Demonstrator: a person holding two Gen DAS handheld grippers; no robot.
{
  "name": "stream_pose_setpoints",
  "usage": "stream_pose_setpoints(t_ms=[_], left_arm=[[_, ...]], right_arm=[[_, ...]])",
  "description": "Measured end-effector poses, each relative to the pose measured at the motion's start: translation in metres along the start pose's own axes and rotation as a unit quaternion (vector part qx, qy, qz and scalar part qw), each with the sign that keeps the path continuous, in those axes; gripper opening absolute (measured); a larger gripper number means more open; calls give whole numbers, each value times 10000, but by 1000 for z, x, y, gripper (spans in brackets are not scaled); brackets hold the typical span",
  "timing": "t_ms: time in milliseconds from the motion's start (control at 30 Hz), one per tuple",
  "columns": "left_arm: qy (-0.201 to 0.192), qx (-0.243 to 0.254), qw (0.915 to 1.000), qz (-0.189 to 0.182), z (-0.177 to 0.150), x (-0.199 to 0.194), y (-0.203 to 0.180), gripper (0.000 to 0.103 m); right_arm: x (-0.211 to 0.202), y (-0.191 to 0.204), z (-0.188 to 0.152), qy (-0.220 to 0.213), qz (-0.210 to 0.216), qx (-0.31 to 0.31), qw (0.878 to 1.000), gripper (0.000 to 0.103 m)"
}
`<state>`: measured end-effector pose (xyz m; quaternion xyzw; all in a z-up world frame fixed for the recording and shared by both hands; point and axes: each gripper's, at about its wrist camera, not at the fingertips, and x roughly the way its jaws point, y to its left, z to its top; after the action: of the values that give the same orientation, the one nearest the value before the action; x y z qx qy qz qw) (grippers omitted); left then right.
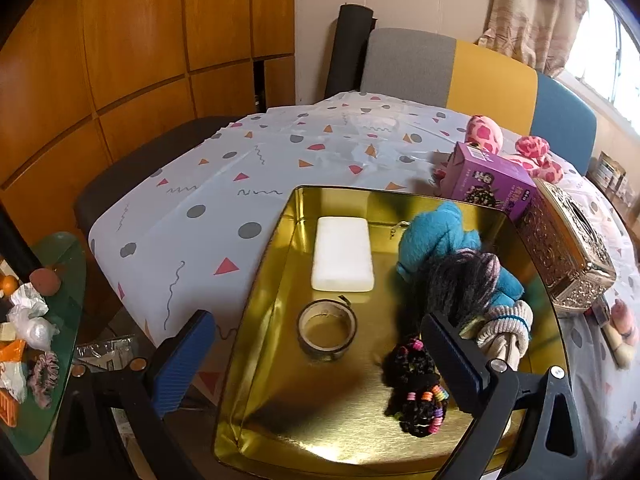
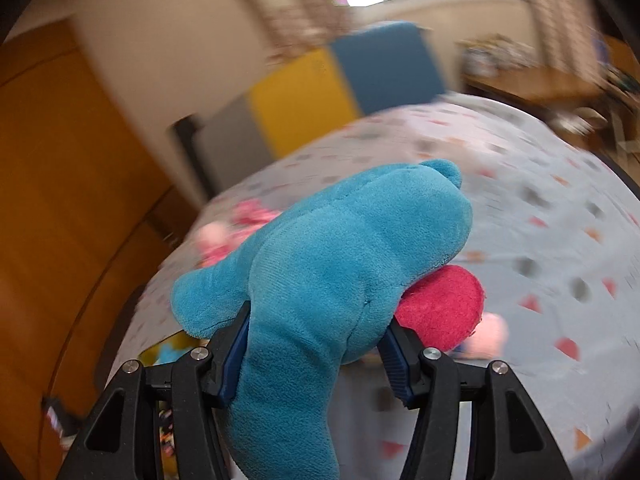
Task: Organize soft objects
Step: 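Lower the blue plush toy into the gold tray with the right tool, open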
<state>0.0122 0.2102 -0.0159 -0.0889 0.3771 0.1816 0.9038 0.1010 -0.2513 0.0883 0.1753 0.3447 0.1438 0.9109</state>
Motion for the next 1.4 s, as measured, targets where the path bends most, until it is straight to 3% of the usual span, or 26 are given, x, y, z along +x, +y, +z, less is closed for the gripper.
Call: stream_pose_setpoints(t_ms=[100,200,400,600,767,833,967,1133,1400], left_arm=[[-56,-174,9998,57,4,-2,14,103],[-131,-369,9991,184,9,-4,35,103],[-313,-1021,9925,600,13,-14,93,103],[-315,-1403,9863,806,8,-15,130,103],[-221,-1489,9853,805,1,-11,143,103],[-158,-1495,9856,774,-2,-8,143,103],[-115,-1441,9867,738,-7,-6,140,103],[-158,-1390,9879,666,-7,-9,135,103],[-336,-1134,9911,611,-2,-23,119,103]], right_arm=[[12,53,-4,184,456,-639,9967,58],[32,111,-17,504,999,-1346,9846,58],[92,218,-70,1347,1746,-2475,9435,58],[155,287,-125,2179,2080,-2901,9083,58],[219,322,-169,2805,1723,-3428,8798,62],[248,320,-177,2920,1423,-3481,8794,64],[271,312,-168,2893,1210,-3185,8946,74],[256,309,-167,2864,1226,-3221,8940,76],[219,299,-143,2394,1396,-2757,9204,81]])
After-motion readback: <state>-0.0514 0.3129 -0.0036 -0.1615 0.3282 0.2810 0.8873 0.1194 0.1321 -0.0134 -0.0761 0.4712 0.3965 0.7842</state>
